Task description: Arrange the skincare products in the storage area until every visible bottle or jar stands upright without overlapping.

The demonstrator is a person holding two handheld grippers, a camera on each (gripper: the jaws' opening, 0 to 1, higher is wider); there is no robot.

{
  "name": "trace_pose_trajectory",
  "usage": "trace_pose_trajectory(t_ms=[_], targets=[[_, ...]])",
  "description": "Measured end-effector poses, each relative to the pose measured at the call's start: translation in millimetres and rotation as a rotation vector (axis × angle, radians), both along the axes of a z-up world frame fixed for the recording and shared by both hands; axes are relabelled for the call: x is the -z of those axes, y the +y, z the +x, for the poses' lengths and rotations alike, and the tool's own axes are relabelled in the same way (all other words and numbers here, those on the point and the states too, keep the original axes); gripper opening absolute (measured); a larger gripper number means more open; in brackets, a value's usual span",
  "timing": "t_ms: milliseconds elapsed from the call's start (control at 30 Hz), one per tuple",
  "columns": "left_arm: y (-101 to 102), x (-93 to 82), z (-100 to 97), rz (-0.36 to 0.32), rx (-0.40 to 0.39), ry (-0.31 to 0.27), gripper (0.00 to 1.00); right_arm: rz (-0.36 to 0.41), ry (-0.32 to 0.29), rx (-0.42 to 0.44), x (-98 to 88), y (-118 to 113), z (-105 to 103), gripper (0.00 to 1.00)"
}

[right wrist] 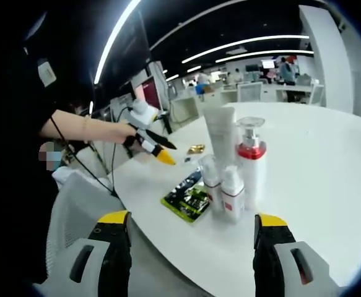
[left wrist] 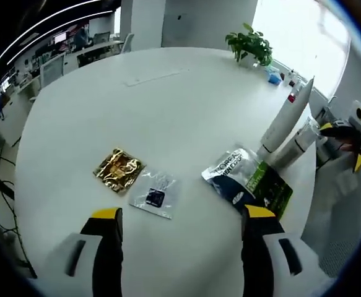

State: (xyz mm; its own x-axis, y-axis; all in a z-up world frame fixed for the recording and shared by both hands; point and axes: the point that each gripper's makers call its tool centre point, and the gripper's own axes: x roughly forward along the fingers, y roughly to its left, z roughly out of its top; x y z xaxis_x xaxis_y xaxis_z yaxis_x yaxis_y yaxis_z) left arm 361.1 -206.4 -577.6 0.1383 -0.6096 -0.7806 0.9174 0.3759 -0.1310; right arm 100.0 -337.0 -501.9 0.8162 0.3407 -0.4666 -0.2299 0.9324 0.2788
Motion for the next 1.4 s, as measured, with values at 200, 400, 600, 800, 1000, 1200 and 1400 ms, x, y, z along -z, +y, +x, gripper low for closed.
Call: trace_pose_trajectory(t_ms=[200, 400, 600, 800, 1000, 1200, 1400], targets=[[-4, 6.7, -3.4, 0.046, 0.052, 0.006, 0.68, 0.003, 0.003, 0.012, -0.1, -2, 0, 0.85], [-15, 12.0, 4.7, 0.092, 0.139, 0.041, 0.62, 0.004, 0.006, 0.023, 0.4, -4, 1, 0.85], [-15, 26.1, 10.0, 0.189, 0.242, 0.043, 0.58, 0.006, 0.013, 0.028, 1.3, -5, 1, 0.85], [-12, 32.5, 13.6, 0.224, 0.27, 0.046, 0.55, 0.005, 0.014, 0.036, 1.7, -6, 1, 0.85], [-13, 38.4, 17.6, 0.246, 0.288, 0.04, 0.53, 0.006, 0.019, 0.042, 2.2, -7, 1, 0.85], [-15, 38.6, 24.0, 0.264, 0.301, 0.024, 0.48, 0.01, 0.022, 0.046, 2.6, -7, 1, 0.85], [-17, 40.2, 24.4, 0.313, 0.35, -0.044, 0.45, 0.01, 0.026, 0.05, 3.4, -8, 1, 0.85]])
